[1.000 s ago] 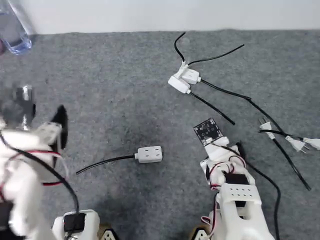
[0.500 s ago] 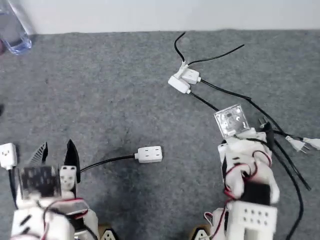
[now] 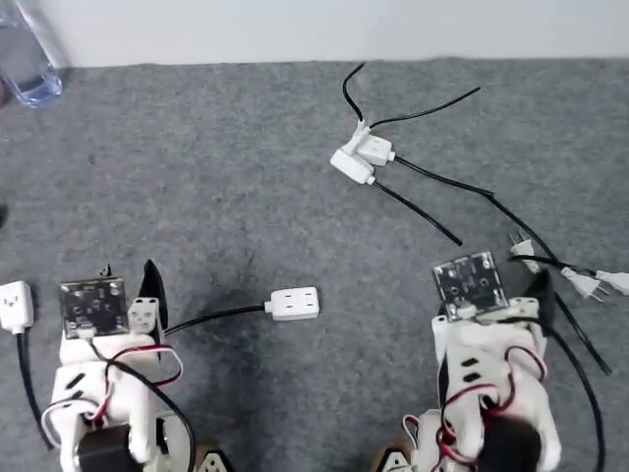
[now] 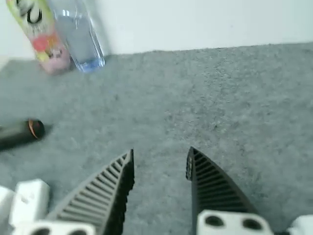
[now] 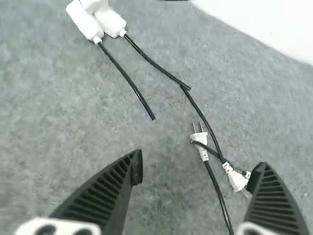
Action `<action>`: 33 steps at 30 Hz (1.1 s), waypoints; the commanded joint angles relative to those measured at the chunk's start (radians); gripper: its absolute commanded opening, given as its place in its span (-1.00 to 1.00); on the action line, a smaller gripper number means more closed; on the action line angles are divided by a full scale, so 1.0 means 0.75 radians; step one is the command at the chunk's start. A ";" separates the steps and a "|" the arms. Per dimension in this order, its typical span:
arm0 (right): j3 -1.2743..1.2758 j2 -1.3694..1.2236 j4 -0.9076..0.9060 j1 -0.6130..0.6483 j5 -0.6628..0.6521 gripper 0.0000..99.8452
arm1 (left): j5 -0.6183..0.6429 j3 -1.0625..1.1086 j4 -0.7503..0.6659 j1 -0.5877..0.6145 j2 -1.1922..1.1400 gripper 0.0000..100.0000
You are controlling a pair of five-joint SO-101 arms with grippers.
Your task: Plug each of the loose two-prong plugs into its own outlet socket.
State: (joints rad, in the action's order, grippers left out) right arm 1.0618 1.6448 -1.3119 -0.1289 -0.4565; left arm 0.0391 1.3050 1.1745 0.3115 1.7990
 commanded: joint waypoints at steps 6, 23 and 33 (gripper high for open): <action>-0.055 0.228 -0.046 -0.015 0.045 -0.32 | 0.209 0.249 -0.133 0.137 -0.004 -0.67; -0.068 0.216 0.394 -0.322 0.039 -0.32 | 0.084 0.506 -0.291 -0.045 -0.006 -0.67; -0.131 -0.017 0.660 -0.345 -0.059 -0.32 | 0.076 0.506 -0.288 -0.065 -0.012 -0.67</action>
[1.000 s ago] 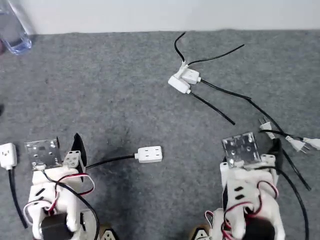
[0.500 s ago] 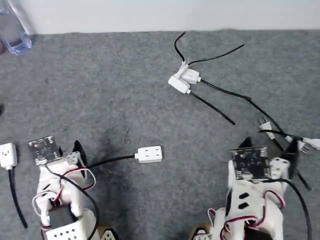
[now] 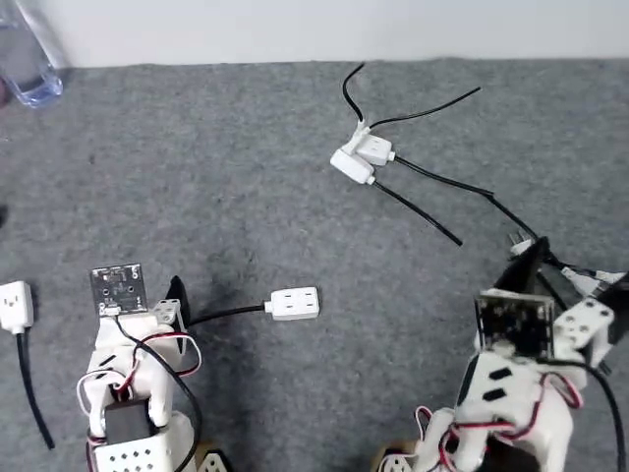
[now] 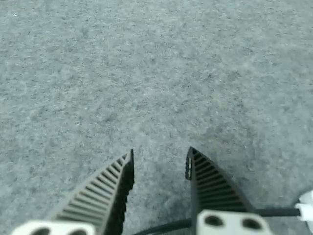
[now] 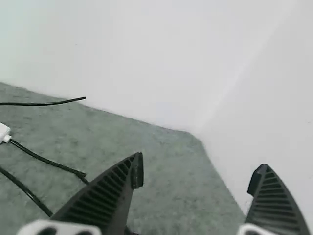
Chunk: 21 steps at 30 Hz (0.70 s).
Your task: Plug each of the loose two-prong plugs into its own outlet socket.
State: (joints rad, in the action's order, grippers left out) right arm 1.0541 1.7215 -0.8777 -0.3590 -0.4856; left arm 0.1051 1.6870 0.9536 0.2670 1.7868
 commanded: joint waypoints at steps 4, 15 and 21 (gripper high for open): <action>-0.346 -0.414 0.140 -0.099 -0.014 -0.32 | -0.012 -0.003 0.006 -0.008 0.004 -0.67; -1.121 -1.292 -0.161 -0.163 -0.104 -0.32 | -0.012 -0.003 0.006 -0.008 0.004 -0.67; -1.405 -1.679 -0.390 -0.197 -0.403 -0.32 | -0.012 -0.003 0.006 -0.008 0.004 -0.67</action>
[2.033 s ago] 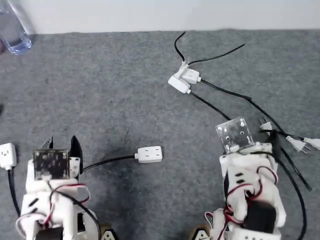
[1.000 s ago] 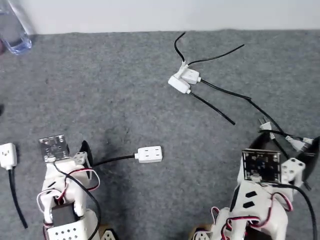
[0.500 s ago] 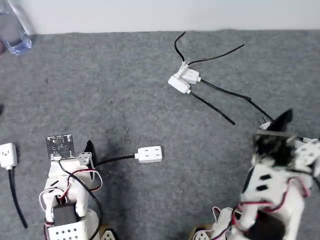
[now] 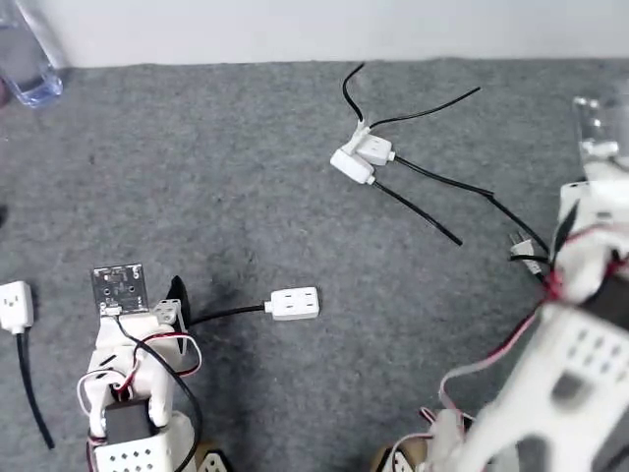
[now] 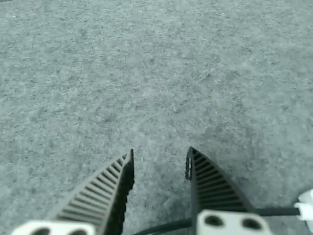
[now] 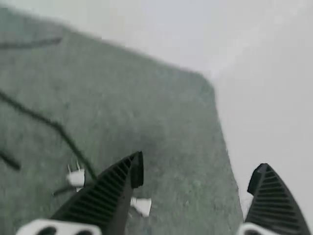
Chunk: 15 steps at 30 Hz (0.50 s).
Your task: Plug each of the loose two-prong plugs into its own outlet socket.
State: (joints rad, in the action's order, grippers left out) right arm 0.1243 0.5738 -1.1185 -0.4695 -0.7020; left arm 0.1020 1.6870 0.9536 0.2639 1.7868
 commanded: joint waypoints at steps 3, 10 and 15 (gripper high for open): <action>-0.256 -0.308 -0.093 -0.111 -0.235 -0.32 | -0.008 -0.003 0.006 -0.004 0.004 -0.67; -0.344 -0.613 -0.091 -0.281 -0.567 -0.32 | -0.008 -0.003 0.006 -0.004 0.002 -0.66; -0.350 -0.836 -0.075 -0.367 -0.872 -0.32 | -0.008 -0.003 0.006 -0.004 0.002 -0.66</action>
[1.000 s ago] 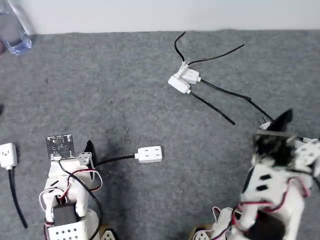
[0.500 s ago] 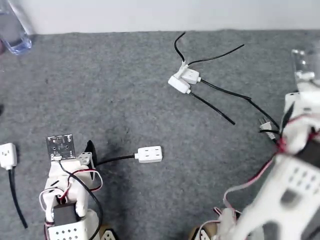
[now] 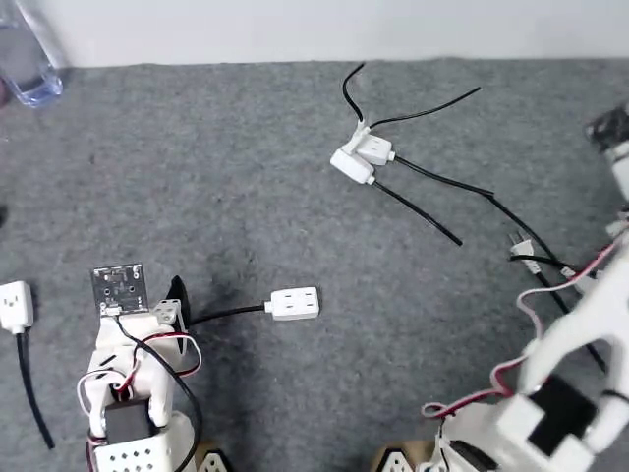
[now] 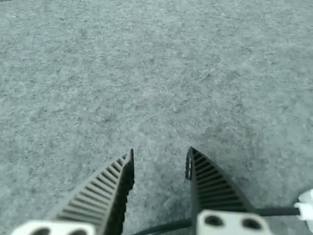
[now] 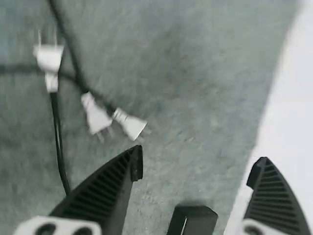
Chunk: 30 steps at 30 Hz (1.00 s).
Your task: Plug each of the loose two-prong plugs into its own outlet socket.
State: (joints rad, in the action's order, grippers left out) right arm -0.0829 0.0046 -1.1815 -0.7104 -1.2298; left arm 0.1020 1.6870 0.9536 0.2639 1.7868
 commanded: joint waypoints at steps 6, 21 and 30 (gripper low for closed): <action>-0.200 -0.386 0.150 -0.075 -0.252 -0.32 | -0.008 -0.003 0.006 -0.004 0.002 -0.66; -0.610 -0.969 -0.034 -0.048 -0.473 -0.32 | -0.008 -0.003 0.006 -0.006 0.002 -0.66; -0.714 -1.138 -0.040 -0.073 -0.520 -0.32 | -0.008 -0.003 0.006 -0.006 0.002 -0.66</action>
State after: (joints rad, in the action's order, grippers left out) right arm -0.5953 -0.8316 -1.1953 -0.7534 -1.5904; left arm 0.1020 1.6870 0.9536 0.2639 1.7868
